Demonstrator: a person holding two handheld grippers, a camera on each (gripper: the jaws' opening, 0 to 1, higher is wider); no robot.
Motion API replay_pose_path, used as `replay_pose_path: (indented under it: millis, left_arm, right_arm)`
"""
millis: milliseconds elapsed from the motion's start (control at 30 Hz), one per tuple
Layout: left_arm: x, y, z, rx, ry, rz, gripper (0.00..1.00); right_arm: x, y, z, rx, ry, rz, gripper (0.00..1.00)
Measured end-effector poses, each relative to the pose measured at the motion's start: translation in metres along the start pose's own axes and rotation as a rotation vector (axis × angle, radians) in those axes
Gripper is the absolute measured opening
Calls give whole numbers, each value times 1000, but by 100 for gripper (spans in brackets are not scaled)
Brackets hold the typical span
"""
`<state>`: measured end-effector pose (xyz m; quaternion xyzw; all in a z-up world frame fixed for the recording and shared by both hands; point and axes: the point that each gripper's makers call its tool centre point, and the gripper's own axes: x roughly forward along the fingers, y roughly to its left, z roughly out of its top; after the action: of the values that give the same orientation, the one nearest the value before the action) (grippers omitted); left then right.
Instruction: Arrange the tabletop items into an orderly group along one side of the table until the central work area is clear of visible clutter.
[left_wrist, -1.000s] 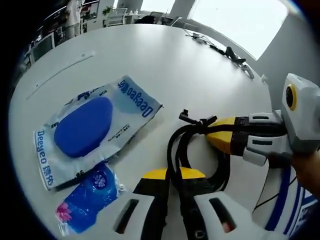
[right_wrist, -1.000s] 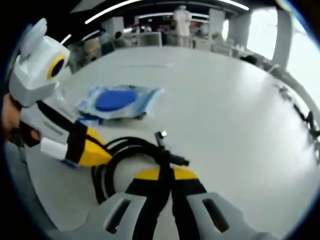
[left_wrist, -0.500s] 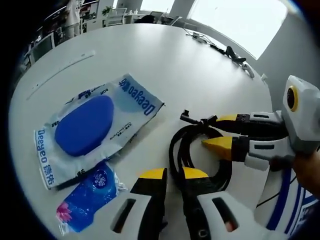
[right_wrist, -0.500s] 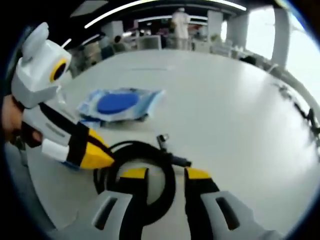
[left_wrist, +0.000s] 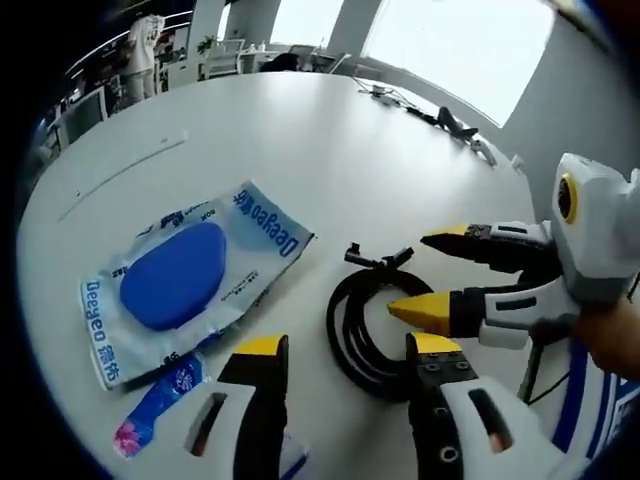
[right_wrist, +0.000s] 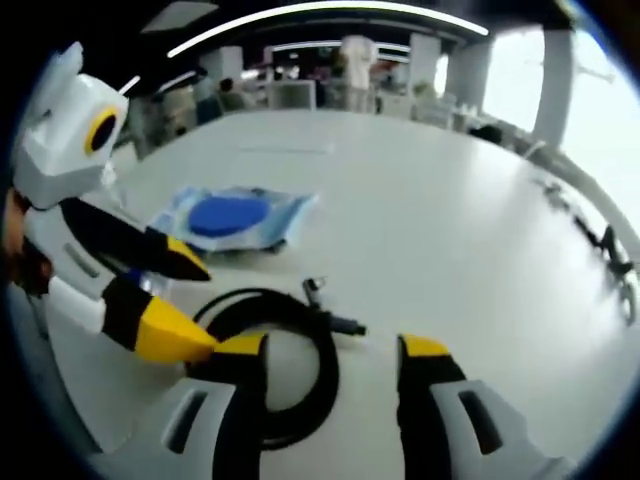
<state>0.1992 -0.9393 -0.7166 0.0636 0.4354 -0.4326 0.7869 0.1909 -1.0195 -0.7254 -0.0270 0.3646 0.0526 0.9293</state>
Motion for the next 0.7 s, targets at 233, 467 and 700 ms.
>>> replay_pose_path:
  millis: [233, 467, 700]
  left_arm:
    - [-19, -16, 10, 69, -68, -54, 58]
    - [-51, -22, 1, 134, -129, -81, 64]
    - [-66, -7, -1, 99, -166, -31, 80]
  right_arm:
    - [-11, 1, 6, 0, -34, -3, 49]
    - [-18, 9, 9, -23, -54, 11, 51]
    - [-24, 17, 18, -16, -82, 23, 55]
